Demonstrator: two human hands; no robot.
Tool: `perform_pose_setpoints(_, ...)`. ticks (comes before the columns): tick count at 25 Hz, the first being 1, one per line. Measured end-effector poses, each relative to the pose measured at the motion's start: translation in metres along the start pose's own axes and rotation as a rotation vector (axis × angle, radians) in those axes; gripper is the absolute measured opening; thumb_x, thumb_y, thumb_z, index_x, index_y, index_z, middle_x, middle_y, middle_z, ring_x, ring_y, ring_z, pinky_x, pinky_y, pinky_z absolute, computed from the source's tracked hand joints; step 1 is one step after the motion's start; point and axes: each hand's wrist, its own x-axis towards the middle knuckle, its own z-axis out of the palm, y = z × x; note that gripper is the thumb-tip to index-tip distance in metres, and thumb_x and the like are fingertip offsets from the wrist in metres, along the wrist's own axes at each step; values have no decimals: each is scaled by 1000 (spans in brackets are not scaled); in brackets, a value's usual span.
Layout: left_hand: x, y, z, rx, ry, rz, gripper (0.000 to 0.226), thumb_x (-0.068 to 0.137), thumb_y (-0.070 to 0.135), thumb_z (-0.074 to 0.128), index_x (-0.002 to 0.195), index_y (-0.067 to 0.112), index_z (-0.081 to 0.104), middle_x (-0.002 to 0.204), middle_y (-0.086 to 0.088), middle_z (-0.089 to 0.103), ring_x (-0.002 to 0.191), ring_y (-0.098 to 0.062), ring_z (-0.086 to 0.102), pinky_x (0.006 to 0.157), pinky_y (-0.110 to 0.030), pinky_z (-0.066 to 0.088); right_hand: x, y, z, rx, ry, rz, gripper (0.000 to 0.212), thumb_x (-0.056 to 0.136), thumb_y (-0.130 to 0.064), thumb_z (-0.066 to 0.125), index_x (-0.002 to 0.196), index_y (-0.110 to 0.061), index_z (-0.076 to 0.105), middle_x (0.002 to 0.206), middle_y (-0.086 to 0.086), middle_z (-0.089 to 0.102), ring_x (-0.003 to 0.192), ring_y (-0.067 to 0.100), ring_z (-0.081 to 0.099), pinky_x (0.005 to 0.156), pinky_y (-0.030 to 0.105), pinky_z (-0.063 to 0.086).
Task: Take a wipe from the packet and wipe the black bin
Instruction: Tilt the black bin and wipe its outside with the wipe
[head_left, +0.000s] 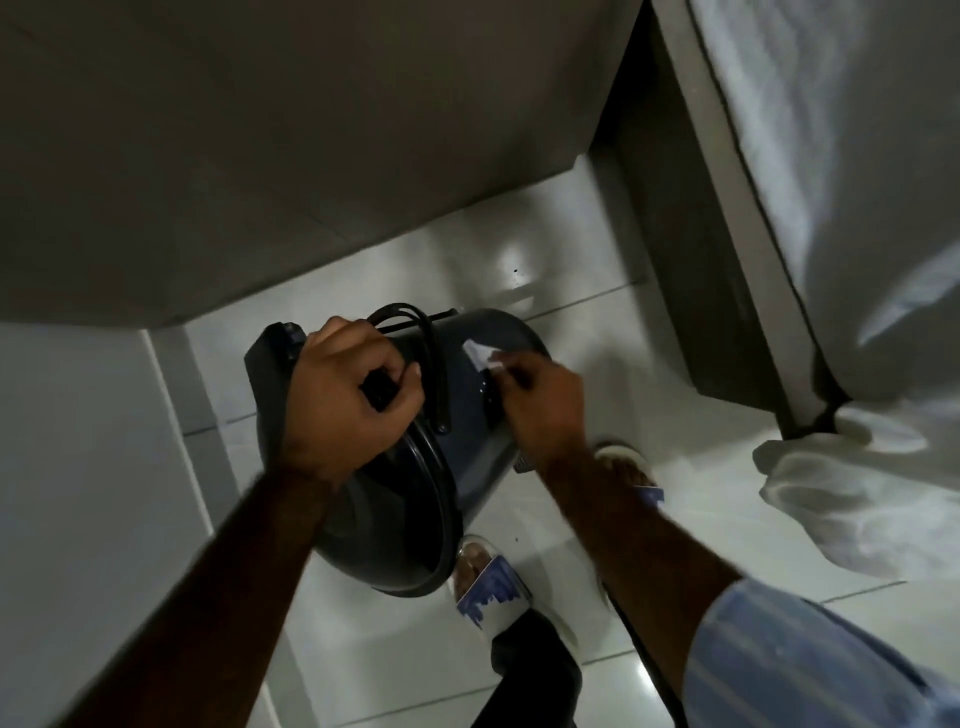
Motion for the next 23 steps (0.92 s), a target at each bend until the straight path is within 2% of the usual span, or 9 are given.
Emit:
perform_pose_setpoints(3, 3, -1, 0, -6, 0, -11, 26, 82, 28, 63, 64, 10, 62, 70, 3, 58, 76, -19, 53, 72, -39, 47, -46, -4, 1, 197, -97, -105, 25, 100, -16, 62, 122, -20, 72, 124, -2, 72, 110, 5, 65, 88, 2, 48)
perform_pose_setpoints(5, -1, -2, -1, -3, 6, -18, 25, 82, 27, 63, 63, 10, 62, 69, 3, 58, 76, -17, 52, 73, -34, 45, -43, 15, 6, 131, -73, -168, 27, 100, -14, 61, 125, -19, 70, 130, -3, 69, 116, 6, 64, 97, 10, 49)
perform_pose_setpoints(7, -7, -3, -1, 6, 18, -21, 25, 81, 27, 63, 63, 10, 63, 69, 3, 59, 76, -16, 52, 73, -31, 43, -14, 35, 9, 34, 24, -53, 26, 101, -18, 60, 124, -20, 71, 126, 0, 72, 114, 12, 67, 98, 19, 50)
perform_pose_setpoints(10, -5, 0, 1, 15, 12, -19, 24, 81, 26, 64, 63, 10, 63, 68, 2, 60, 76, -17, 53, 72, -30, 43, 33, 50, 8, 14, 110, 149, 23, 99, -22, 62, 115, -13, 77, 112, 8, 77, 103, 17, 69, 86, 12, 40)
perform_pose_setpoints(14, 5, 0, 1, 0, 13, -40, 23, 82, 24, 63, 65, 8, 64, 69, -3, 62, 76, -19, 55, 71, -29, 42, 28, 32, 9, 125, 97, 98, 23, 96, -22, 67, 115, -14, 77, 115, 6, 77, 107, 18, 70, 101, 22, 50)
perform_pose_setpoints(17, 6, -4, -2, -7, 13, -43, 23, 81, 24, 62, 66, 7, 64, 70, -3, 62, 77, -19, 55, 70, -29, 42, -36, 13, 9, 337, -28, -37, 26, 97, -12, 66, 120, -21, 73, 129, -4, 69, 116, 5, 63, 92, 5, 49)
perform_pose_setpoints(20, 5, -8, -3, -12, 3, -14, 21, 80, 23, 63, 64, 9, 64, 70, -2, 62, 76, -19, 54, 69, -30, 43, -74, 24, 12, 359, -55, -218, 30, 96, -5, 65, 120, -21, 73, 134, -3, 69, 127, 7, 61, 101, 19, 51)
perform_pose_setpoints(21, 5, -9, -3, -15, 5, -12, 21, 80, 22, 63, 64, 9, 64, 70, -2, 62, 76, -19, 55, 69, -31, 44, -68, 31, 14, 340, -29, -202, 29, 97, -7, 65, 121, -22, 72, 134, -3, 69, 126, 9, 63, 101, 24, 54)
perform_pose_setpoints(23, 4, -10, -3, -19, 10, -12, 21, 80, 23, 63, 65, 8, 65, 70, -2, 63, 76, -19, 55, 69, -32, 45, -37, 47, 18, 276, 63, -24, 28, 98, -16, 63, 124, -25, 71, 131, -3, 70, 120, 11, 65, 101, 34, 56)
